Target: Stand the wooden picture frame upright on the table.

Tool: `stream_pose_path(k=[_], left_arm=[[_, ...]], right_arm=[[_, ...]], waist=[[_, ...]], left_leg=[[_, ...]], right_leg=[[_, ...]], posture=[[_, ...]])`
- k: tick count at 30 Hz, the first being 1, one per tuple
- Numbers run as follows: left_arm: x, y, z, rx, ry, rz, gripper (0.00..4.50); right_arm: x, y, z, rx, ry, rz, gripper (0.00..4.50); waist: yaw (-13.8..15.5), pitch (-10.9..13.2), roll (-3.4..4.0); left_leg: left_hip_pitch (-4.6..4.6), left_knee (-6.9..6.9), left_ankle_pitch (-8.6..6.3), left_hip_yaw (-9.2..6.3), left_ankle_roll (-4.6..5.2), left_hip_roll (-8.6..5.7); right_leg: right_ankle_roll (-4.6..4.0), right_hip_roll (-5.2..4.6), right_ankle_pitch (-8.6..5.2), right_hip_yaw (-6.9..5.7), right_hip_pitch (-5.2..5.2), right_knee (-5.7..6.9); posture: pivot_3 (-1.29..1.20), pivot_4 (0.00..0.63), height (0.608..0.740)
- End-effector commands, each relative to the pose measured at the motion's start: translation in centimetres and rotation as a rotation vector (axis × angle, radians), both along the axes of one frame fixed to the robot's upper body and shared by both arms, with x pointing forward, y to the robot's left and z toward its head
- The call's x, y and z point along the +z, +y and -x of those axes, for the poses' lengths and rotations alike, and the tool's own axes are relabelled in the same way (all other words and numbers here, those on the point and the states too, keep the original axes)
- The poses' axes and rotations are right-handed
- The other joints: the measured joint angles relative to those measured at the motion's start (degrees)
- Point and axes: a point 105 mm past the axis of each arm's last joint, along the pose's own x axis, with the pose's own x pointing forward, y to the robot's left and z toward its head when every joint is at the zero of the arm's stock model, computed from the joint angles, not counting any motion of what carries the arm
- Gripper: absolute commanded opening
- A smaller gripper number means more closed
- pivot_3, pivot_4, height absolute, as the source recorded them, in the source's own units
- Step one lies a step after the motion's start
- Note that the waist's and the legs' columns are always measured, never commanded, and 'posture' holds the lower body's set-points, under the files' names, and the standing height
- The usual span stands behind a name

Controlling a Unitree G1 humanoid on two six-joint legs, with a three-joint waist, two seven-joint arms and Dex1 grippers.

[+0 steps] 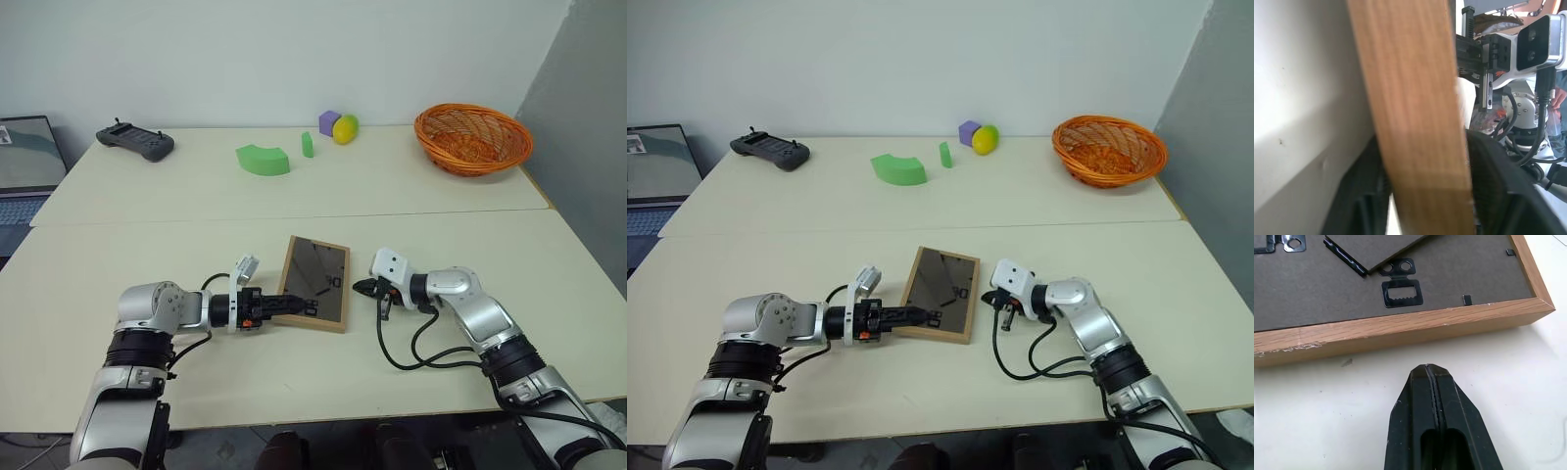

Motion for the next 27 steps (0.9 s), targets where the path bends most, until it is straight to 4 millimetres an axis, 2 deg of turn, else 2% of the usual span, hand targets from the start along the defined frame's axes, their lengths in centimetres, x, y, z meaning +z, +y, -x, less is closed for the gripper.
stream_pose_path(k=[1, 5, 6, 7, 9, 13, 18, 22, 25, 27], left_arm=[[3.1, 0.0, -1.1, 0.039, -0.135, 0.04, 1.3], [5.5, -0.8, -1.5, 0.069, -0.242, 0.085, 1.29], [6.2, -1.1, -1.6, 0.081, -0.271, 0.104, 1.29], [6.8, -1.4, -1.6, 0.089, -0.299, 0.115, 1.29], [7.7, -1.9, -1.5, 0.103, -0.346, 0.135, 1.29], [9.1, -2.8, -1.2, 0.113, -0.417, 0.153, 1.29], [9.6, -3.3, -1.2, 0.126, -0.447, 0.147, 1.29], [9.7, -3.3, -1.1, 0.123, -0.455, 0.132, 1.29], [9.7, -3.1, -1.4, 0.139, -0.462, 0.115, 1.29], [9.7, -3.0, -1.4, 0.143, -0.462, 0.113, 1.29]], right_arm=[[3.7, -1.4, -1.1, -0.052, -0.083, -0.051, 0.0], [7.0, -2.5, -1.6, -0.086, -0.086, -0.119, 0.0], [8.5, -2.3, -1.7, -0.104, -0.061, -0.193, 0.0], [9.9, -1.9, -1.7, -0.109, -0.028, -0.262, 0.35], [12.4, -0.8, -1.3, -0.077, 0.037, -0.371, 0.69], [15.5, 1.1, -1.4, -0.047, 0.122, -0.504, 1.57], [16.0, 2.9, -2.2, -0.031, 0.137, -0.508, 2.78], [15.9, 4.8, -1.8, 0.032, 0.127, -0.487, 3.67], [16.5, 6.1, -0.2, 0.135, 0.135, -0.504, 4.31], [16.9, 6.5, 1.0, 0.195, 0.149, -0.513, 4.31]], waist=[[0.1, 0.0, -0.01], [0.1, 0.0, -0.02], [0.1, 0.0, -0.02], [0.0, 0.0, -0.03], [0.0, 0.0, -0.03], [-0.1, 0.0, -0.03], [0.0, 0.0, -0.03], [0.0, 0.0, -0.03], [0.0, 0.0, -0.03], [0.0, 0.0, -0.03]], left_leg=[[-0.02, 0.02, 0.01, -0.01, -0.01, 0.0], [-0.08, 0.01, 0.01, -0.01, -0.01, -0.01], [-0.13, 0.01, 0.01, -0.01, -0.01, 0.0], [-0.15, 0.02, 0.02, -0.02, -0.03, 0.0], [-0.19, 0.02, 0.03, -0.02, -0.06, 0.02], [-0.19, 0.0, 0.11, -0.03, -0.19, 0.05], [-0.21, -0.02, 0.09, 0.0, -0.17, 0.02], [-0.25, -0.02, 0.1, 0.02, -0.18, -0.02], [-0.28, -0.02, 0.11, 0.02, -0.19, -0.01], [-0.28, -0.02, 0.11, 0.02, -0.19, -0.01]], right_leg=[[0.0, 0.0, 0.0, 0.0, 0.0, 0.0], [0.0, -0.02, 0.0, -0.01, -0.06, 0.0], [0.0, -0.02, 0.0, -0.02, -0.09, -0.01], [0.0, -0.02, 0.0, -0.02, -0.1, -0.02], [0.0, -0.02, 0.0, -0.02, -0.14, -0.01], [-0.01, 0.0, 0.01, 0.0, -0.17, -0.01], [-0.01, -0.02, 0.01, 0.0, -0.17, -0.04], [-0.01, -0.06, 0.01, -0.01, -0.21, -0.04], [-0.01, -0.06, 0.01, -0.01, -0.24, -0.04], [-0.01, -0.06, 0.01, -0.01, -0.24, -0.05]], posture=[[0.0, 0.15, 0.74], [0.0, 0.15, 0.74], [0.0, 0.15, 0.74], [0.0, 0.15, 0.74], [0.0, 0.15, 0.74], [0.0, 0.15, 0.74], [0.0, 0.15, 0.74], [0.0, 0.15, 0.74], [0.0, 0.15, 0.74], [0.0, 0.15, 0.74]])
